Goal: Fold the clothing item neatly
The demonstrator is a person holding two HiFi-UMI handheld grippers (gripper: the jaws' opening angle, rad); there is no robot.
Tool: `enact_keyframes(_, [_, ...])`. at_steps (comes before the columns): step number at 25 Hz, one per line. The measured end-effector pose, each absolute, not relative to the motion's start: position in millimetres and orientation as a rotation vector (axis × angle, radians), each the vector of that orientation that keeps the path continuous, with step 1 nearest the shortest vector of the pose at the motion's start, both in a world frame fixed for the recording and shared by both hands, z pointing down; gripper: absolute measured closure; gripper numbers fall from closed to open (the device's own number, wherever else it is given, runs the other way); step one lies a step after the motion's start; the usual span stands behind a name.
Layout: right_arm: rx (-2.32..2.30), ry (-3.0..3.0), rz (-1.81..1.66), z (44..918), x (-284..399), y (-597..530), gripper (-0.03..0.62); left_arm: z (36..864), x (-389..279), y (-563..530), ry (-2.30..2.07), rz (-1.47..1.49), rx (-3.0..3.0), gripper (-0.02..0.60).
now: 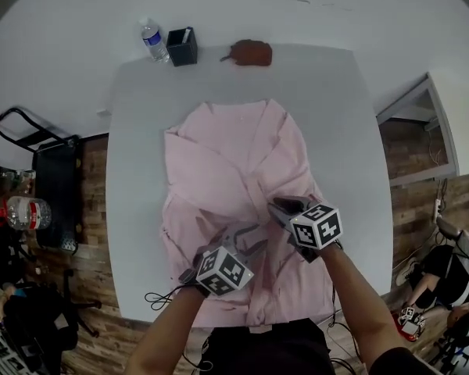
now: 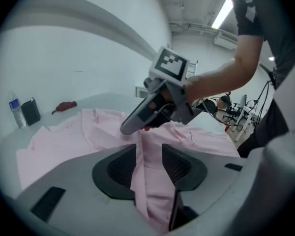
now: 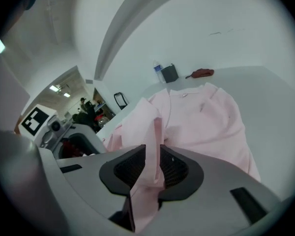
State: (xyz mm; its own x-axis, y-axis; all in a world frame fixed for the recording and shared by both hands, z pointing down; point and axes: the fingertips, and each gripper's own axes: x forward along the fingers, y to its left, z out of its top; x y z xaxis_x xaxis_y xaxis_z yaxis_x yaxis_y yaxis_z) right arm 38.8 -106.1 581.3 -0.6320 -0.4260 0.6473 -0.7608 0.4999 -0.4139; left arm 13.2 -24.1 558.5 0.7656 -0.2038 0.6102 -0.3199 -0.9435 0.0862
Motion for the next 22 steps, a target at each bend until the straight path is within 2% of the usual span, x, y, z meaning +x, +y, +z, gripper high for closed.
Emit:
enact_keyframes(4, [0.97, -2.226, 0.823, 586.1, 17.7, -141.5, 0.414, 556.0, -4.1, -19.8, -0.523, 0.861, 2.697, 0.434])
enact_keyframes(6, [0.951, -2.161, 0.773, 600.2, 10.1, -152.7, 0.388, 556.9, -13.2, -18.8, -0.575, 0.831, 2.663, 0.434])
enact_keyframes(7, [0.942, -2.128, 0.783, 607.2, 9.8, -155.3, 0.391, 556.2, -16.5, -17.6, -0.598, 0.811, 2.65, 0.434])
enact_keyframes(9, [0.988, -2.09, 0.826, 607.0, 20.1, -157.6, 0.56, 555.3, -21.2, -16.0, -0.647, 0.772, 2.631, 0.434])
enact_keyframes(16, [1.309, -1.842, 0.927, 613.9, 97.5, -127.3, 0.558, 572.4, -55.2, -43.9, -0.877, 0.693, 2.491, 0.434])
enact_keyframes(18, [1.335, -1.802, 0.769, 613.3, 106.4, -119.1, 0.474, 574.2, -62.3, -48.9, -0.908, 0.696, 2.475, 0.434])
enact_keyframes(22, [1.226, -1.876, 0.358, 608.1, 78.3, -130.4, 0.473, 577.5, -72.7, -50.6, -0.959, 0.676, 2.456, 0.434])
